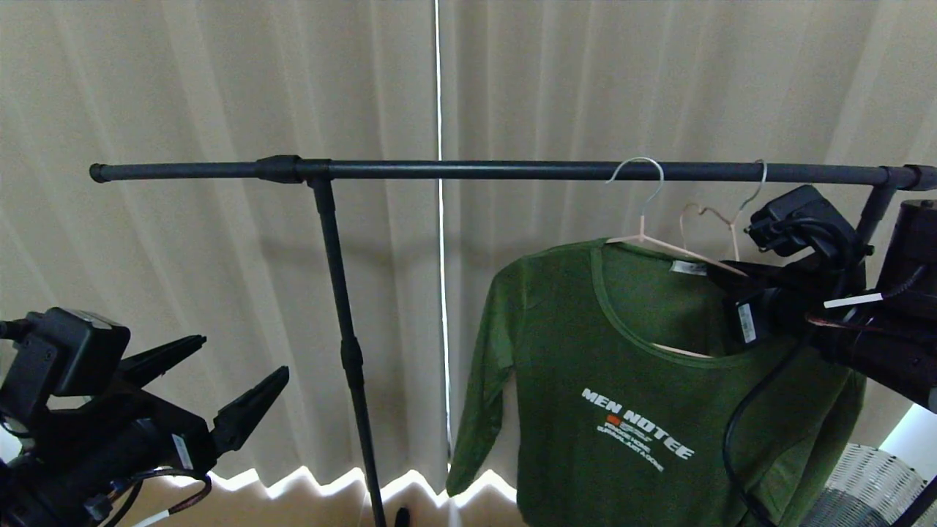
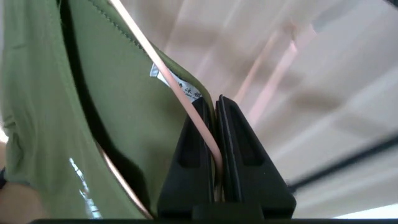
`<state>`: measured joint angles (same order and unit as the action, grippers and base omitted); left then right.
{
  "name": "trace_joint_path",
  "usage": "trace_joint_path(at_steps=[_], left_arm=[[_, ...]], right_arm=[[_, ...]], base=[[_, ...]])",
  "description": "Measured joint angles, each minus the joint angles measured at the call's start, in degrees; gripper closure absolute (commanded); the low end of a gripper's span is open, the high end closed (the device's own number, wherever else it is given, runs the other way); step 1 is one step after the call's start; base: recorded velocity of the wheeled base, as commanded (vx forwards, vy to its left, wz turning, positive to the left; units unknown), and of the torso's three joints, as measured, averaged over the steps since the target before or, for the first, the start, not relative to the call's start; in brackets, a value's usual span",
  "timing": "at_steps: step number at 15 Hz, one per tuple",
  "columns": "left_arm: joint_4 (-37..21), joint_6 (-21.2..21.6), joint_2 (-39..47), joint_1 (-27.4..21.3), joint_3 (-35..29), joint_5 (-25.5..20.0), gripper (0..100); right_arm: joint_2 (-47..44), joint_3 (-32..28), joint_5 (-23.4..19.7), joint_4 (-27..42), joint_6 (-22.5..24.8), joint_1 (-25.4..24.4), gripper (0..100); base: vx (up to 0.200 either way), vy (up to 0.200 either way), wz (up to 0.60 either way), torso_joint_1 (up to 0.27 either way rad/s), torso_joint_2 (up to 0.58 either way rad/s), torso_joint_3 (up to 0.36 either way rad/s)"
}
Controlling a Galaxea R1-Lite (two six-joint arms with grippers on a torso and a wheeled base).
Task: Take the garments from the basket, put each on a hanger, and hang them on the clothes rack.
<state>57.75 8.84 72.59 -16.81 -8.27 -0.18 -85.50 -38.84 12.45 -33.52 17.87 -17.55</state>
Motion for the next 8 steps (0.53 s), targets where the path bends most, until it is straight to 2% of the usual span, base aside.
trace_joint_path(at_steps=[8], left_arm=[[0.79, 0.05, -0.09, -0.07, 0.61, 0.00, 0]], right_arm=[[-0.13, -3.16, 0.22, 0.09, -0.06, -0.16, 100]], base=[[0.000, 0.000, 0.00, 0.000, 0.00, 0.000]])
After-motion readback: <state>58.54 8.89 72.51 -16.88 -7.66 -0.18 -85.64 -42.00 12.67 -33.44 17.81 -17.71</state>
